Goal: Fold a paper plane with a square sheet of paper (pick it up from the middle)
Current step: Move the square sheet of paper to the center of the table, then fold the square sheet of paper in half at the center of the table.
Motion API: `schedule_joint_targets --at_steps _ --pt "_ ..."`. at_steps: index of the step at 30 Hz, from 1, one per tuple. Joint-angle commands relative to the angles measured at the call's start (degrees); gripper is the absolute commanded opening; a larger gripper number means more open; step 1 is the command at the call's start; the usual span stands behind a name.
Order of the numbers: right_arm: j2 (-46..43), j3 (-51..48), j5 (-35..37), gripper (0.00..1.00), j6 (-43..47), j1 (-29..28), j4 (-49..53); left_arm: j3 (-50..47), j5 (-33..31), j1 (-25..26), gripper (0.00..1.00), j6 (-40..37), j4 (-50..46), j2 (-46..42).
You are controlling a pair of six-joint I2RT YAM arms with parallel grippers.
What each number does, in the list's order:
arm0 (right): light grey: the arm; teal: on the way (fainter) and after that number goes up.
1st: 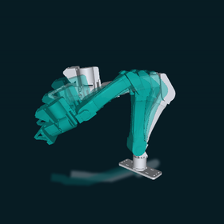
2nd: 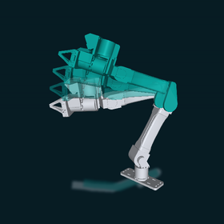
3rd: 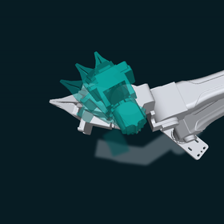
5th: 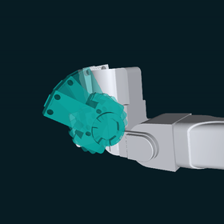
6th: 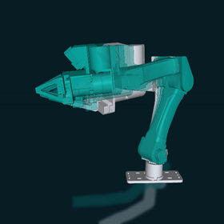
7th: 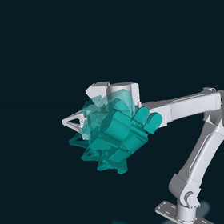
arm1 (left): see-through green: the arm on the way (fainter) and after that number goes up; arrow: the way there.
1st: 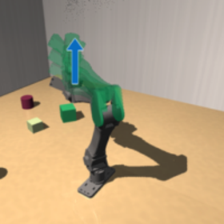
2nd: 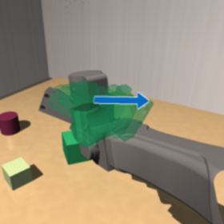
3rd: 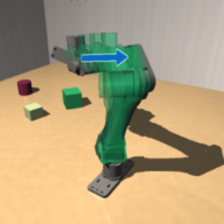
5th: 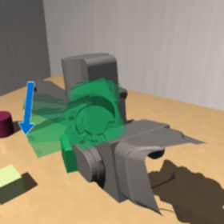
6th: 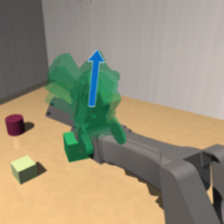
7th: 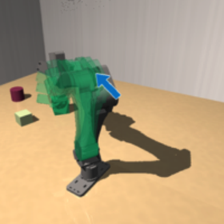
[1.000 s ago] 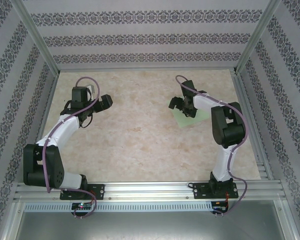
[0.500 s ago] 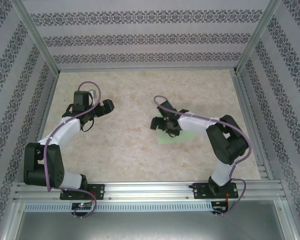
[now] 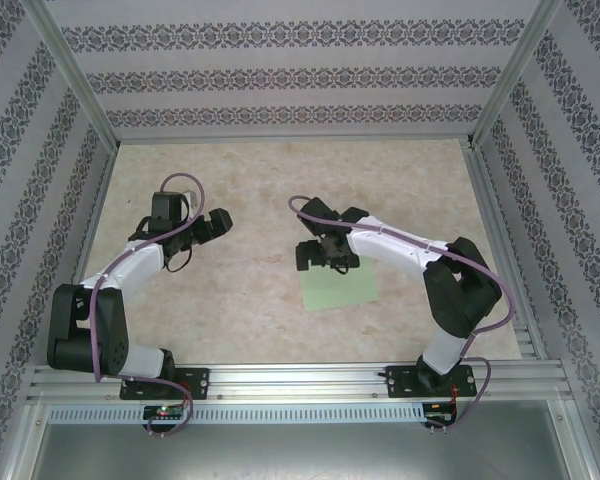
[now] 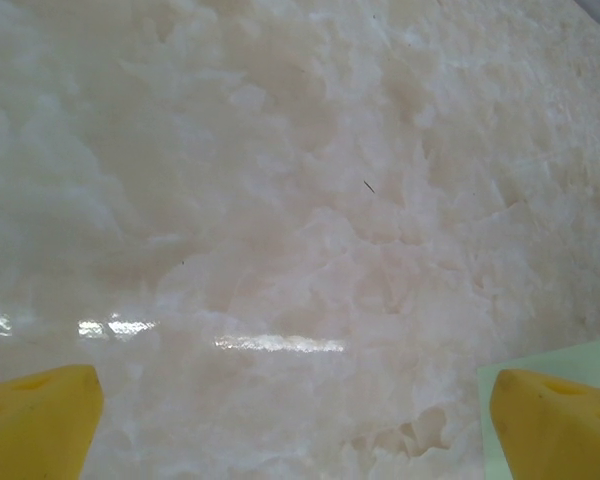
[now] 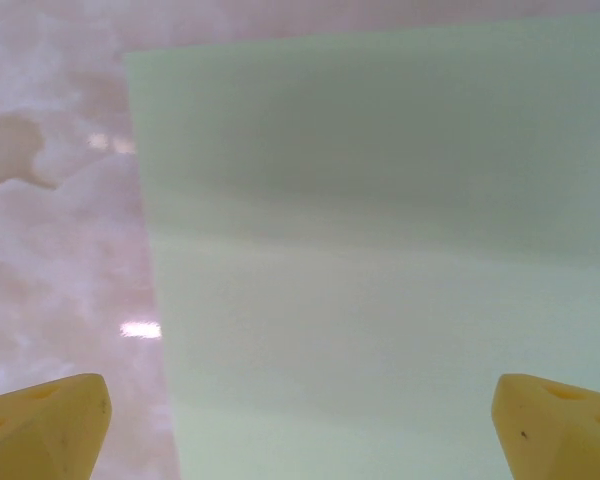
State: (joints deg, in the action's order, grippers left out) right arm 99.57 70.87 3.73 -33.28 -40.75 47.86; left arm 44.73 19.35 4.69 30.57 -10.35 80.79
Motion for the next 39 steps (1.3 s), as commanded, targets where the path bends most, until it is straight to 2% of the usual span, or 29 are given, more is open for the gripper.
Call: schedule_joint_targets --at_steps 1,10,20,30,39 --pt "1.34 1.55 1.60 0.98 6.02 2.33 5.06 -0.95 2.31 0.85 1.00 2.28 3.49 0.17" --pt "11.00 7.04 -1.60 0.98 9.41 3.15 7.32 0.11 2.73 1.29 1.00 2.83 3.60 3.28" --pt "12.40 4.77 -3.21 0.98 7.73 4.71 5.02 0.67 2.97 1.82 1.00 2.82 3.68 5.20" --pt "15.27 2.82 -1.06 0.98 7.50 4.78 4.69 0.90 2.94 1.99 1.00 3.00 3.80 6.12" --pt "16.78 1.04 -1.31 0.91 6.64 4.89 3.07 1.29 2.85 2.16 1.00 2.91 3.37 6.10"
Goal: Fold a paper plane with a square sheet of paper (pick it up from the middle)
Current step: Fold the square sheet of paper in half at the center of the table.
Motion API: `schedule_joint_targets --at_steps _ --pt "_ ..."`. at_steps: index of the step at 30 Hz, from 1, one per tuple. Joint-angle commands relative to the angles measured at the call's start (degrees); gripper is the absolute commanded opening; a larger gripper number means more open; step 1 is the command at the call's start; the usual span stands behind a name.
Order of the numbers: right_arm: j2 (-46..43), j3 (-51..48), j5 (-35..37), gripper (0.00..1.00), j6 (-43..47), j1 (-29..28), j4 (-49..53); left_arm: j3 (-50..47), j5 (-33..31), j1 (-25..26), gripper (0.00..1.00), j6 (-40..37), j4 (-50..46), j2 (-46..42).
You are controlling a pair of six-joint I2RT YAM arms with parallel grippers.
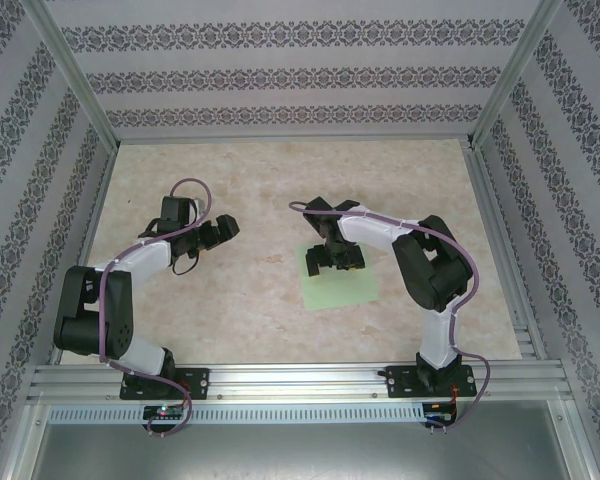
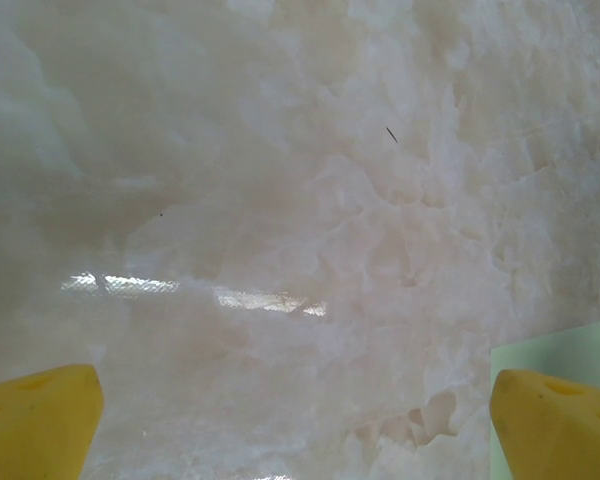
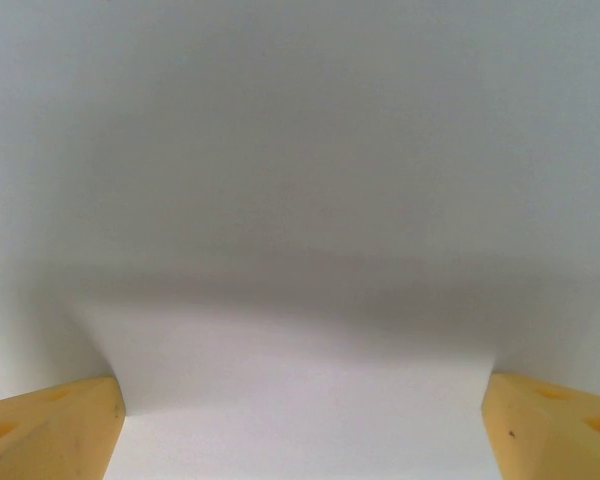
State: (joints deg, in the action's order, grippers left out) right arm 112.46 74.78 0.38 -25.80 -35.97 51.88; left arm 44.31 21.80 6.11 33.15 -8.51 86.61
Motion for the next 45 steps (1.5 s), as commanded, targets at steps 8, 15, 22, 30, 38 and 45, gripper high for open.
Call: schedule_joint_targets --at_steps 8,15,22,30,38,45 --pt "2.73 -3.33 1.00 0.80 -0.97 0.38 -1.93 1.73 0.43 0.90 1.00 0.42 1.46 0.31" --pt "-3.21 -2.54 -6.91 0.55 -2.11 -0.42 -7.11 1.61 0.52 1.31 1.00 0.56 1.40 0.20" --pt "-11.02 -7.19 -28.22 0.38 -11.30 -1.90 -31.30 0.56 1.44 2.79 0.99 2.09 3.03 0.44" --pt "-8.47 -11.78 -35.76 0.35 -18.22 0.62 -48.00 0.14 3.34 5.43 0.88 4.51 6.86 1.74" --pt "-3.38 -7.32 -27.04 0.41 -10.13 1.52 -35.13 0.64 3.81 8.08 0.86 6.32 9.13 4.51" --pt "-2.58 -4.58 -18.19 0.53 -5.44 1.34 -26.24 1.73 3.49 9.37 0.86 6.32 9.23 6.05"
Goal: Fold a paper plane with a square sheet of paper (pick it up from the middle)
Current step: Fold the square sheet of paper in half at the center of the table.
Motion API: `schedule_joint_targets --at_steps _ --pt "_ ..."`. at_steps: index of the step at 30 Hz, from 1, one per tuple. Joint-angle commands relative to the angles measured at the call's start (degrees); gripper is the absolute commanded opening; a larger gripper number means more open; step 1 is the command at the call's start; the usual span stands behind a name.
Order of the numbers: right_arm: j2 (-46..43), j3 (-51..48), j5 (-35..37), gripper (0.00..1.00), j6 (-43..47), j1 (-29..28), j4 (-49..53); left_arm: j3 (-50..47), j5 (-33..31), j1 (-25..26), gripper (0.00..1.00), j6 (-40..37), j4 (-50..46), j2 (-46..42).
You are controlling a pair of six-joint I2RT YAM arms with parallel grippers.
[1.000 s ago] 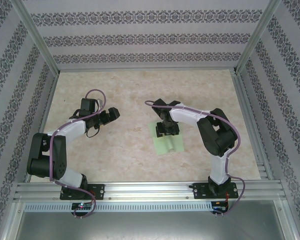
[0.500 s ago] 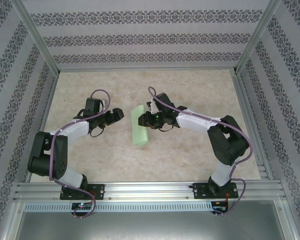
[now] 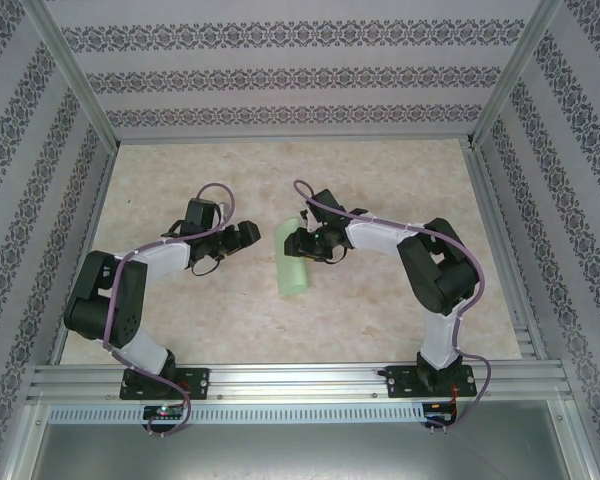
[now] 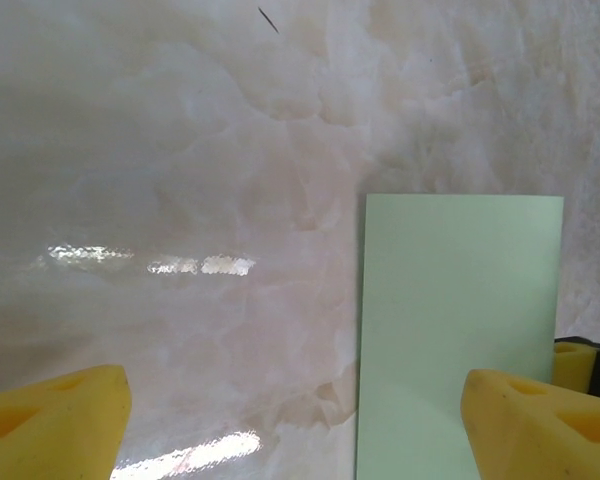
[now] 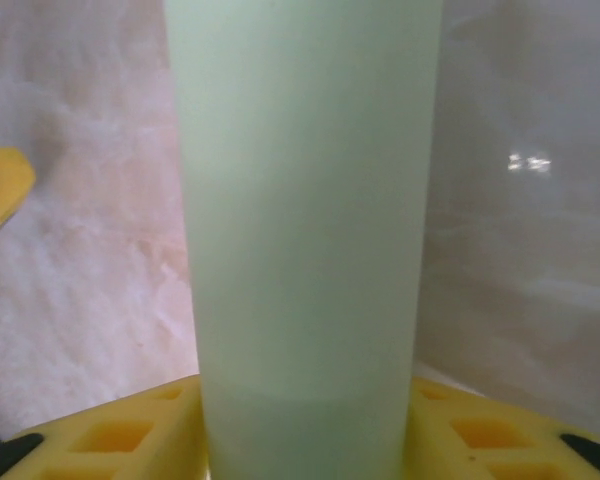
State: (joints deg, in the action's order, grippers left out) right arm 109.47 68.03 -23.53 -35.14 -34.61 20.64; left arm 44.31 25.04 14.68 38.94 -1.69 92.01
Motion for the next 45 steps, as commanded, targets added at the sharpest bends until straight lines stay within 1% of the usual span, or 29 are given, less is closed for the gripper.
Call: schedule_joint_targets --at_steps 1,4,6,8,12,15,20,27,32,40,42,45 --pt "0.11 2.42 7.25 0.57 4.41 0.00 6.15 1.75 0.25 0.96 0.87 0.56 2.54 0.81" --pt "-0.75 2.74 10.75 0.68 6.11 -0.19 9.10 1.98 0.21 1.33 0.87 0.53 2.60 1.33" --pt "-0.59 3.51 13.00 0.71 6.76 -0.11 11.47 2.10 0.15 1.61 0.87 0.58 2.64 1.53" --pt "-0.75 3.34 13.69 0.72 7.34 0.04 11.98 2.24 0.00 1.81 0.87 1.12 2.50 1.68" --pt "-0.76 3.14 13.95 0.70 7.22 0.25 12.05 2.36 0.43 2.23 0.86 1.75 2.57 2.00" --pt "0.23 3.16 13.98 0.67 6.42 0.51 12.14 2.36 0.30 3.11 0.86 1.85 2.69 1.95" --pt "2.21 2.98 14.70 0.63 3.00 0.93 11.60 2.16 1.01 4.56 0.85 4.33 4.62 2.53" --pt "4.81 2.63 15.07 0.63 -0.59 0.86 10.69 1.22 0.07 6.91 0.79 7.65 8.14 3.32" --pt "7.68 3.24 17.23 0.64 -1.58 0.25 13.04 0.35 -1.08 7.22 0.77 9.82 10.09 3.23" --pt "10.51 2.16 17.77 0.65 0.56 -0.63 13.80 1.72 0.35 7.43 0.64 10.27 10.37 4.18" --pt "11.18 2.11 17.51 0.66 1.37 -0.99 13.81 1.84 1.33 7.46 0.59 10.32 10.81 4.96" --pt "12.14 2.41 17.69 0.66 2.13 -1.34 13.98 2.53 2.51 7.87 0.54 10.20 11.29 6.32"
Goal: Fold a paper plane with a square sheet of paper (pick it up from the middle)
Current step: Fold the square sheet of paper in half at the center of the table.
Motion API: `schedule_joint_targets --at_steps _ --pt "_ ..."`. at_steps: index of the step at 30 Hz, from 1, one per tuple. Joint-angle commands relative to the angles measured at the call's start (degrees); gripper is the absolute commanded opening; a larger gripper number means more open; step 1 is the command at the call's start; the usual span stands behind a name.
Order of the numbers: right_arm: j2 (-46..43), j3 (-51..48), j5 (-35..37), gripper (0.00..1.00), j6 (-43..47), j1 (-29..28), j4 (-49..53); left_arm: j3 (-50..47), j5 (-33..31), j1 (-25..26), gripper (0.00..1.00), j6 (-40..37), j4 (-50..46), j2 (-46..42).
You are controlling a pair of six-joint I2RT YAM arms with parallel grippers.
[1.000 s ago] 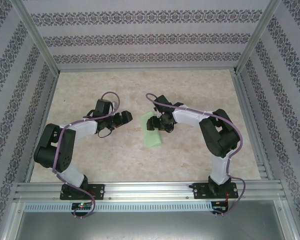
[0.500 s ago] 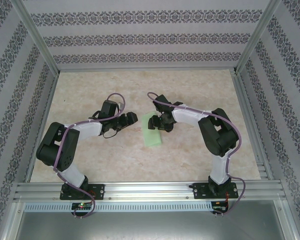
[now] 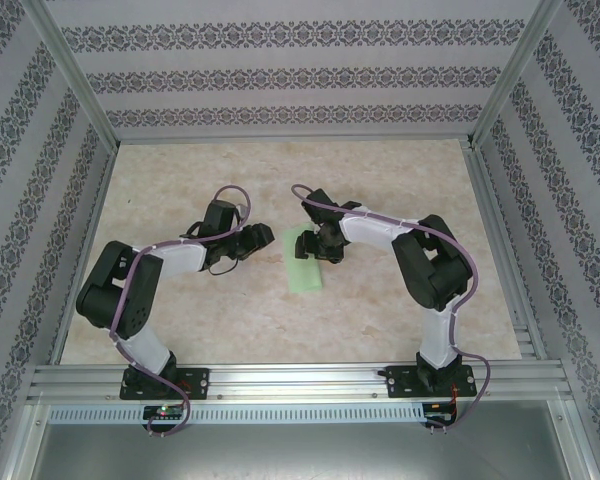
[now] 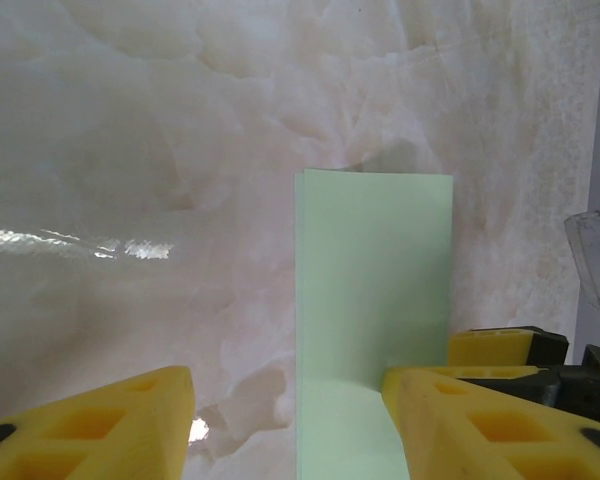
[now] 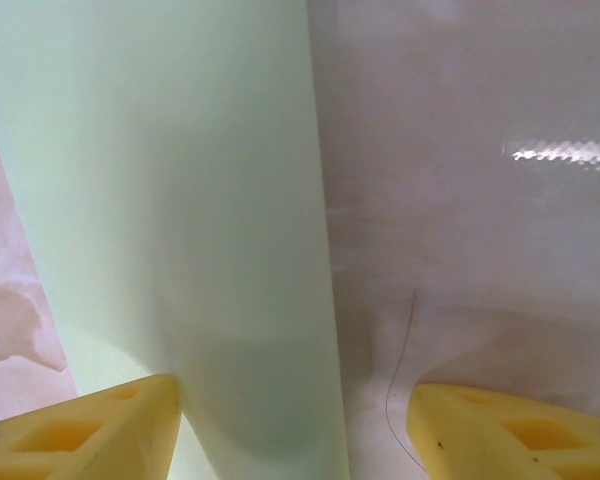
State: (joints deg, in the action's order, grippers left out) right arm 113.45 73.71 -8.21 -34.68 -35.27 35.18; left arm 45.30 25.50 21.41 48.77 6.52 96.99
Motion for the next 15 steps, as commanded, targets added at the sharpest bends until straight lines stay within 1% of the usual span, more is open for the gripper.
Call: schedule_joint_targets --at_steps 1,9,15 --pt "8.36 -3.22 2.28 0.66 1.84 -0.74 -0.61 1.84 2.39 1.25 0.52 0.36 3.11 1.79" --pt "9.40 -2.45 3.37 0.66 2.53 -0.83 0.08 4.26 3.56 2.52 0.42 0.43 3.23 5.08" --pt "10.30 -1.81 2.98 0.66 2.53 -0.77 -0.17 5.37 3.83 3.16 0.37 0.53 2.99 6.55"
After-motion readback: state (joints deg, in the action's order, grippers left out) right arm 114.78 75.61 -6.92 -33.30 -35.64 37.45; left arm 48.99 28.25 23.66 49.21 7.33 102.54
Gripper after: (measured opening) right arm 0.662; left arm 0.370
